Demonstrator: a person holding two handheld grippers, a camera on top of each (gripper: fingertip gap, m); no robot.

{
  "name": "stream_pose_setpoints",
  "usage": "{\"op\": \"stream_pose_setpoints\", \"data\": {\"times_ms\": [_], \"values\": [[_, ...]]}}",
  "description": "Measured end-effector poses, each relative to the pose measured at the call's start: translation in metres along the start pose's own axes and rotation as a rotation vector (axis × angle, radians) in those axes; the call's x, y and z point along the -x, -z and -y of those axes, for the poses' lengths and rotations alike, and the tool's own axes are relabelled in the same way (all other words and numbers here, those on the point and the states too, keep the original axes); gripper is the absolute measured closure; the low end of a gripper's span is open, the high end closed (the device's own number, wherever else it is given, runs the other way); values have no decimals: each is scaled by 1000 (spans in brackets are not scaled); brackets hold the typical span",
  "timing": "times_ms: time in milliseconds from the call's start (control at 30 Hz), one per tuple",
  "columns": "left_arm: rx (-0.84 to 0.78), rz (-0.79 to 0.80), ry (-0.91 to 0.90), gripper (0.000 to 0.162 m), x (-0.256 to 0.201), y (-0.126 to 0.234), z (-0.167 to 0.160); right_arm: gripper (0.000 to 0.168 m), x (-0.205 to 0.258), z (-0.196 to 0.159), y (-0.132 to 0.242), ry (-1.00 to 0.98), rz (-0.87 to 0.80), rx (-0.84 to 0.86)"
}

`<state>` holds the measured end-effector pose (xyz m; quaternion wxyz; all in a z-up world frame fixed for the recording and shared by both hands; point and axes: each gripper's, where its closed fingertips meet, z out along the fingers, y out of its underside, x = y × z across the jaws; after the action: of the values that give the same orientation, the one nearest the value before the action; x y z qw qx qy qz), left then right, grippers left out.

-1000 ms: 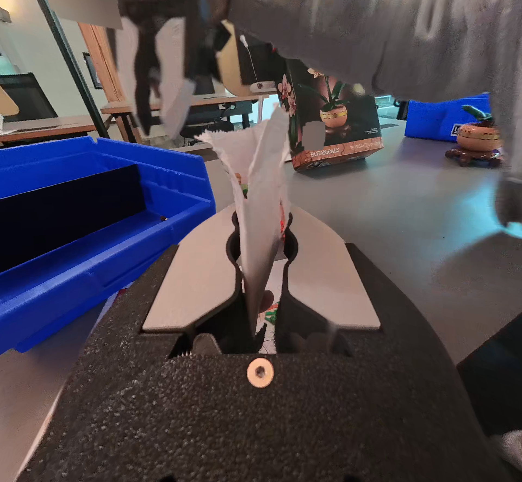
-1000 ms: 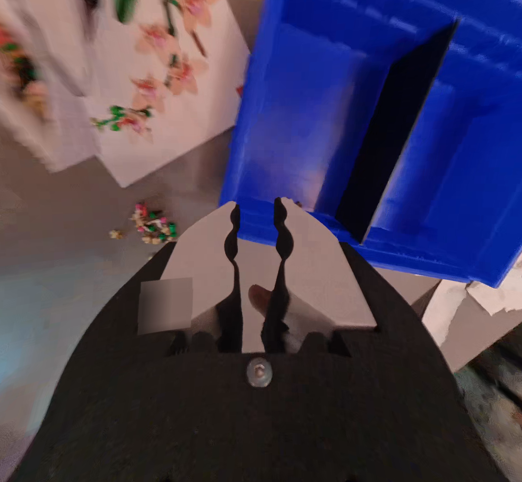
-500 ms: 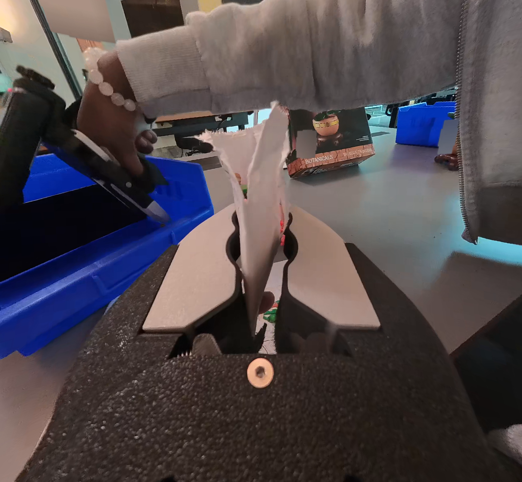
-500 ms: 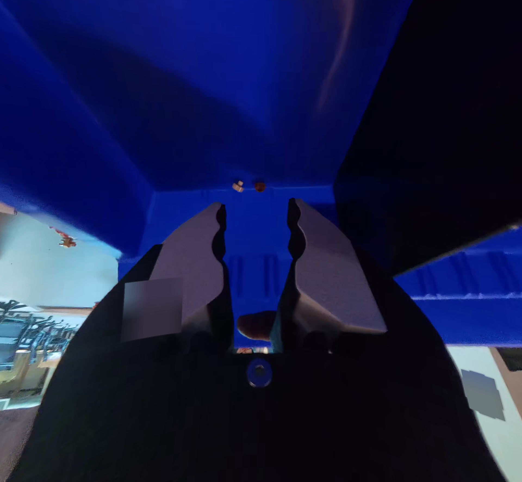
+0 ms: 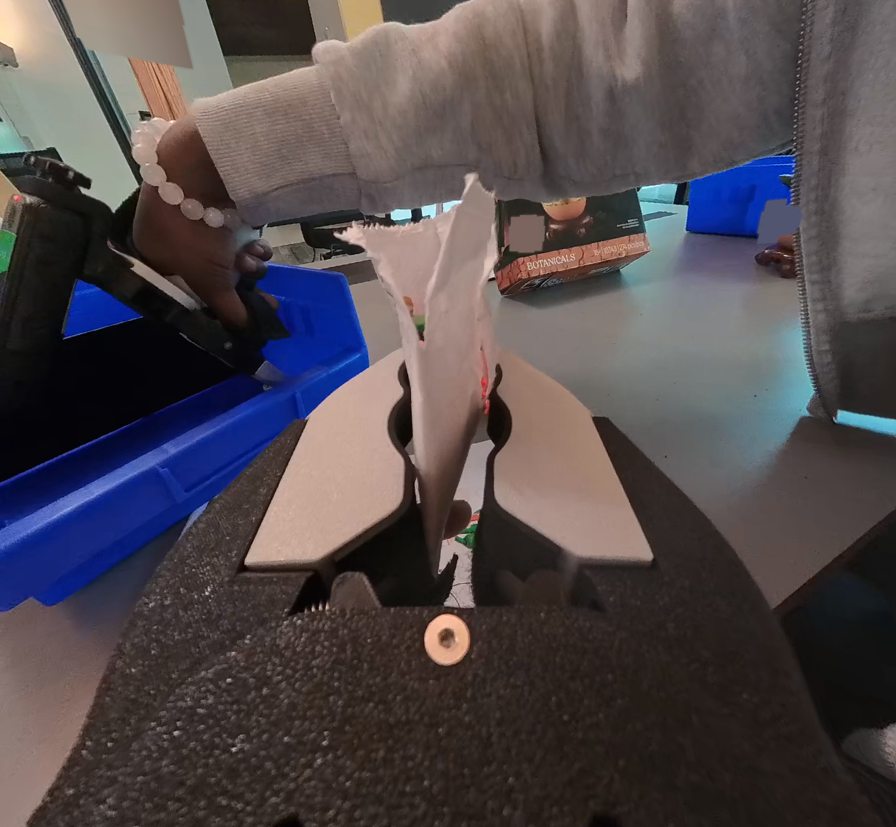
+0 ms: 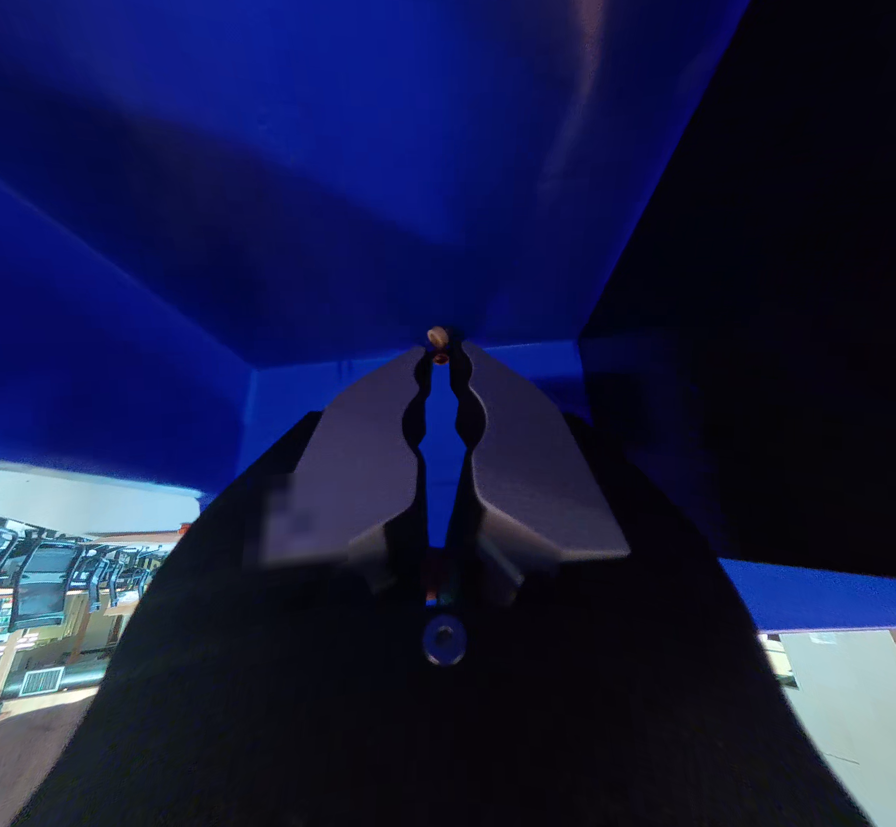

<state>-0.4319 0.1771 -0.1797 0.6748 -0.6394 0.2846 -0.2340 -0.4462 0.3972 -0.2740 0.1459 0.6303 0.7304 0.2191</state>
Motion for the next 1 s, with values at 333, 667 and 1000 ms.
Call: {"op": "stream_pose_setpoints", "data": {"times_ms": [333, 667, 1000], "values": [[13, 48, 15, 135, 10, 0, -3, 163, 6, -3, 27, 33, 51, -198], [38, 176, 132, 135, 46, -2, -8, 162, 120, -28, 178, 414, 254, -1002], [26, 203, 80, 135, 46, -3, -1, 152, 146, -29, 168, 478, 240, -964]]}}
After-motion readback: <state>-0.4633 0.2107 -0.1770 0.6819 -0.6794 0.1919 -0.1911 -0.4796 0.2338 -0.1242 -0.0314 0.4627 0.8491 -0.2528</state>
